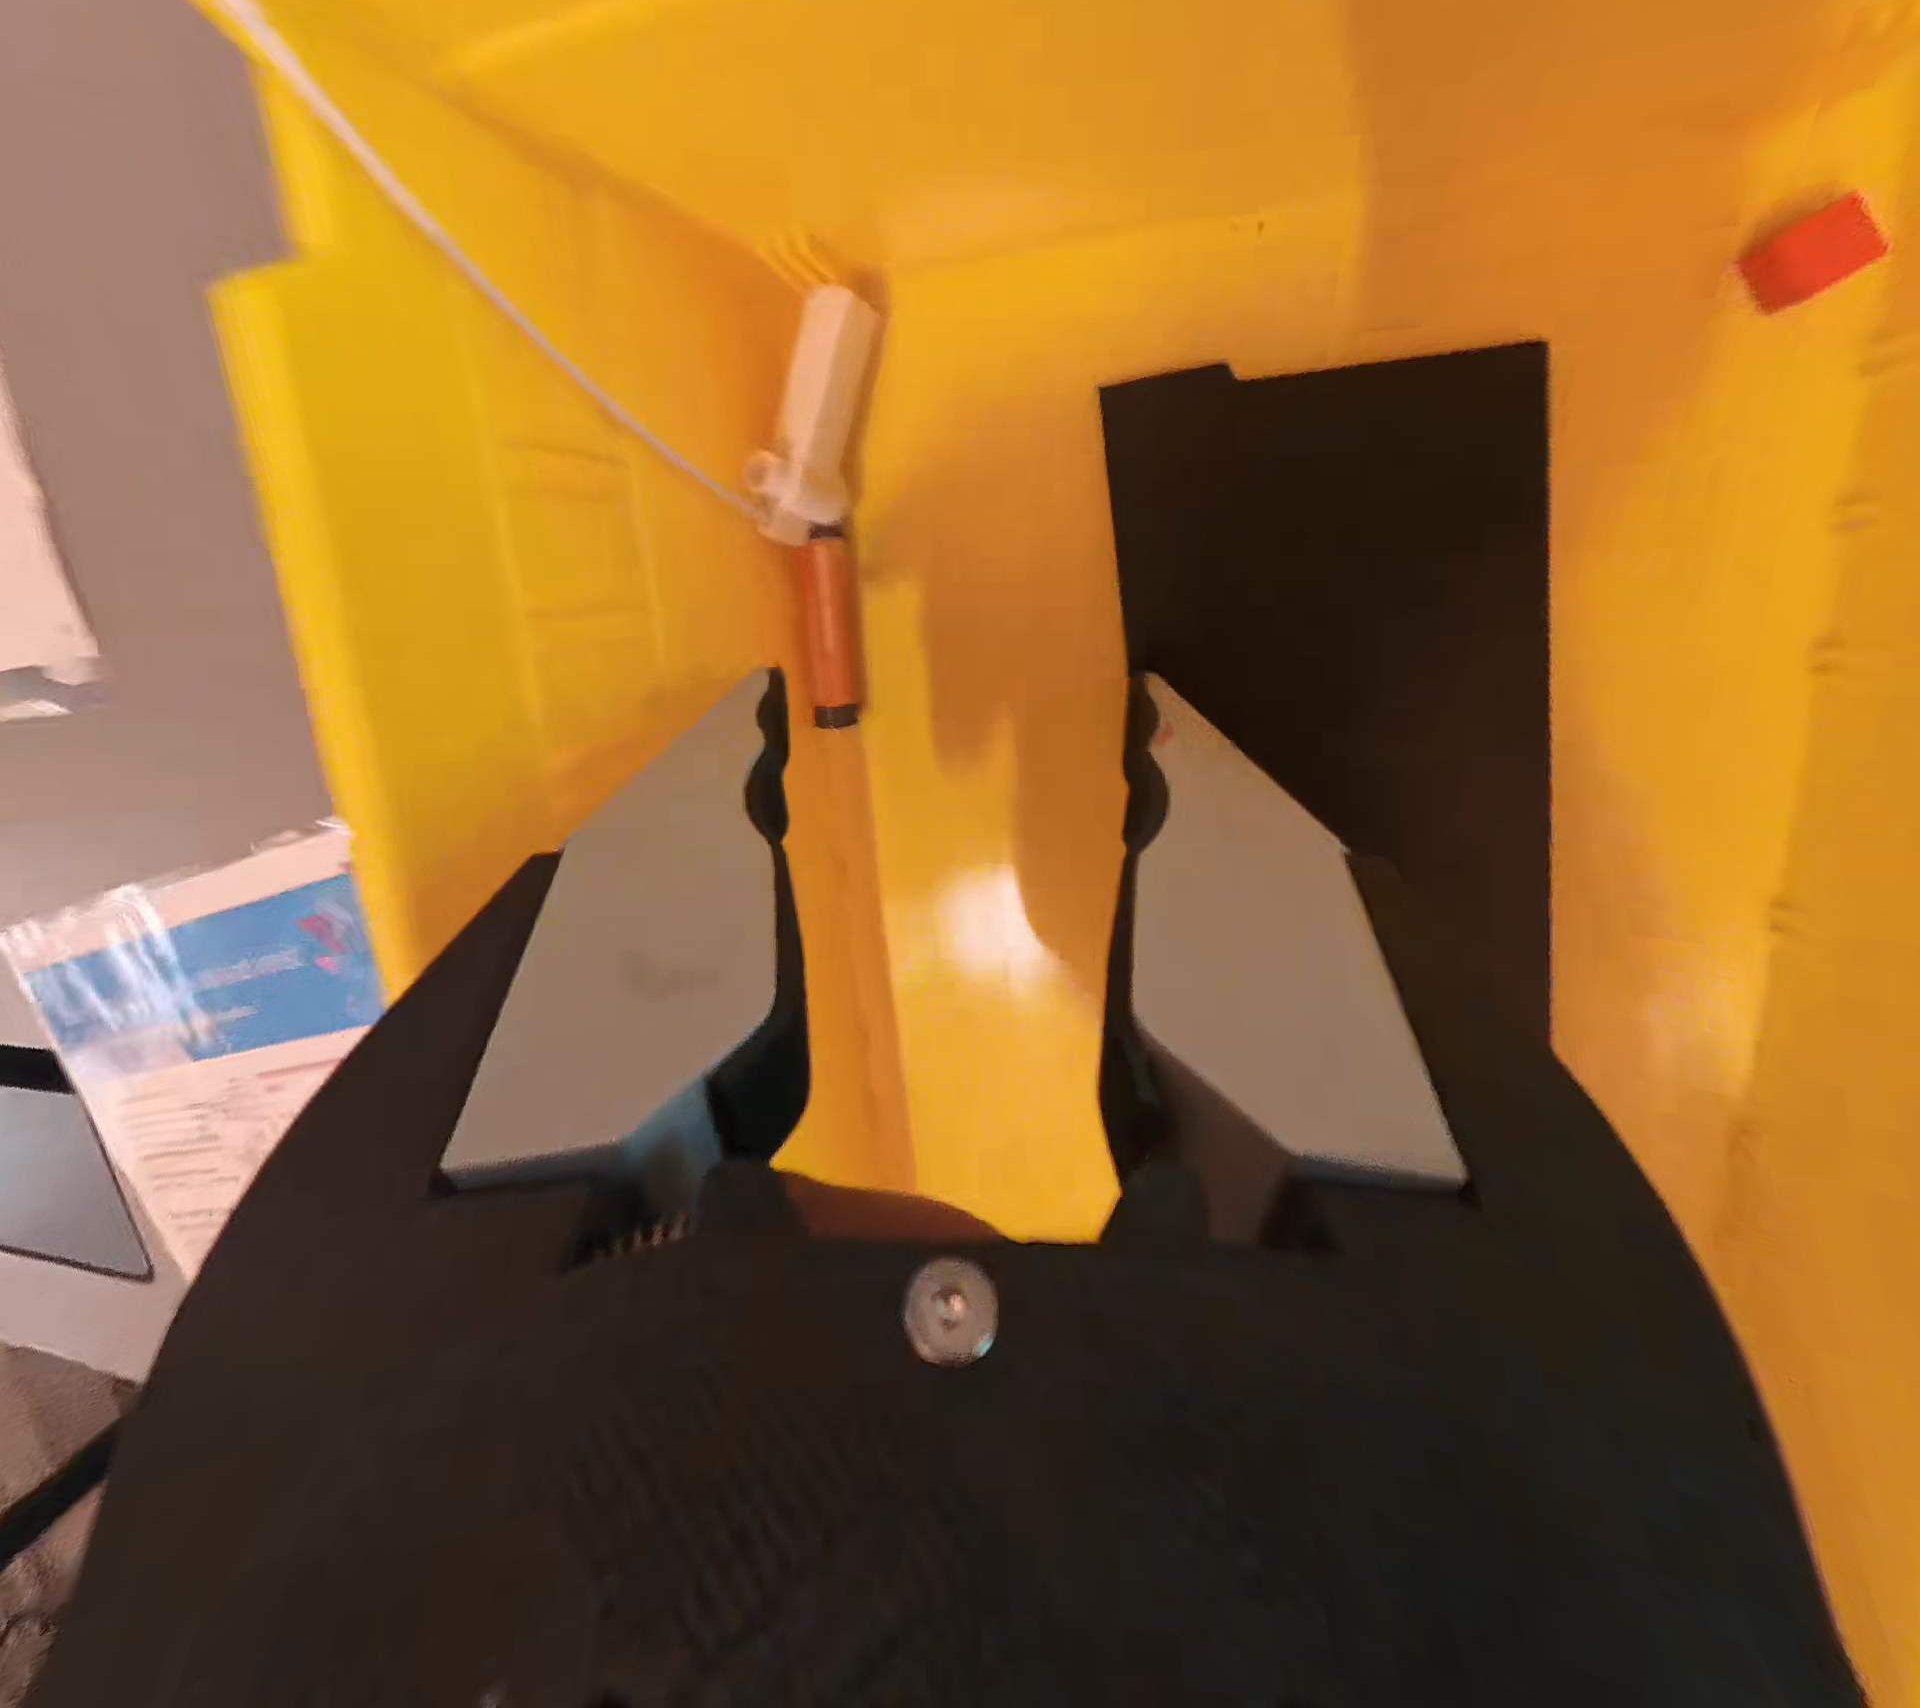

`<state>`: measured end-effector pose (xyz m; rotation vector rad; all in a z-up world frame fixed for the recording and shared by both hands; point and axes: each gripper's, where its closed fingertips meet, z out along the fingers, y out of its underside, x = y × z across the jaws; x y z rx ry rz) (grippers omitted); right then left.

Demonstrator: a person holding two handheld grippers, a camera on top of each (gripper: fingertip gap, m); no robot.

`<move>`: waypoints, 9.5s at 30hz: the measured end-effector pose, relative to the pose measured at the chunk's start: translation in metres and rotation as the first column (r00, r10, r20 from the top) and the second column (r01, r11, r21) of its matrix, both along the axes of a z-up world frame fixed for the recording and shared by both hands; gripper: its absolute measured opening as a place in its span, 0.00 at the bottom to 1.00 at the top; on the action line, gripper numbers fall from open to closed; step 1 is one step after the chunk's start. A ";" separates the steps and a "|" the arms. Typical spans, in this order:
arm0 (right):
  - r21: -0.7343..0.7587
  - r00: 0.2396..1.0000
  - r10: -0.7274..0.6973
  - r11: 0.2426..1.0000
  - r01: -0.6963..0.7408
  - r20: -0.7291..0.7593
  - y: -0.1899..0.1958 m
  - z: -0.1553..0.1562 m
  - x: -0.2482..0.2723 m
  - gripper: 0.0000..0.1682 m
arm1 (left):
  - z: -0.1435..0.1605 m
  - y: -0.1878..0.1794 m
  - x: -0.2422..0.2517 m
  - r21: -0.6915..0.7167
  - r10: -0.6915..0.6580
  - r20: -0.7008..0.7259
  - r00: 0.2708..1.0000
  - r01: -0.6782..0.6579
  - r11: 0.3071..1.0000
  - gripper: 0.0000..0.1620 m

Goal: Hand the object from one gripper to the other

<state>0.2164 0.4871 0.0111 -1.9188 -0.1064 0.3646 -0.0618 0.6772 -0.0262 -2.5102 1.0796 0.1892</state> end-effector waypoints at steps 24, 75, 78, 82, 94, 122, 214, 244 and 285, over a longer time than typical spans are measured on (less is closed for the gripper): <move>-0.013 1.000 0.019 1.000 -0.019 -0.001 0.001 -0.002 -0.003 0.30 | -0.016 0.004 -0.004 -0.188 0.036 -0.030 0.999 -0.041 0.981 0.37; 0.040 0.941 -0.229 0.973 0.226 0.247 -0.003 0.000 0.046 0.27 | 0.060 -0.166 0.279 0.804 -0.796 0.235 0.559 0.349 0.482 0.05; 0.091 0.962 -0.208 0.977 0.195 0.179 -0.007 0.013 0.040 0.28 | 0.061 -0.170 0.281 0.810 -0.808 0.227 0.544 0.355 0.467 0.05; 0.192 0.993 -0.114 0.975 0.110 0.013 -0.013 0.036 0.023 0.28 | 0.069 -0.180 0.280 0.815 -0.825 0.270 0.497 0.338 0.470 0.04; 0.255 0.986 0.068 0.966 -0.027 -0.152 -0.023 0.058 0.002 0.14 | 0.085 -0.224 0.287 0.791 -0.866 0.428 0.260 0.355 0.498 0.05; -0.035 0.829 0.039 0.997 -0.071 -0.558 -0.032 0.059 0.018 0.04 | 0.099 -0.231 0.277 0.940 -0.828 -0.306 0.470 0.289 -0.184 0.16; 0.303 0.732 0.498 0.866 -0.397 -0.465 -0.057 0.078 -0.025 0.12 | 0.098 -0.260 0.255 0.246 -0.135 0.969 -0.207 0.749 0.616 0.05; 0.261 0.793 0.347 0.934 -0.244 -0.500 -0.035 0.057 -0.001 0.22 | 0.088 -0.239 0.266 0.229 -0.172 0.973 -0.152 0.662 0.714 0.05; 0.225 0.731 0.446 0.895 -0.386 -0.517 -0.043 0.050 -0.024 0.09 | 0.090 -0.238 0.265 0.196 -0.111 0.980 -0.167 0.671 0.715 0.05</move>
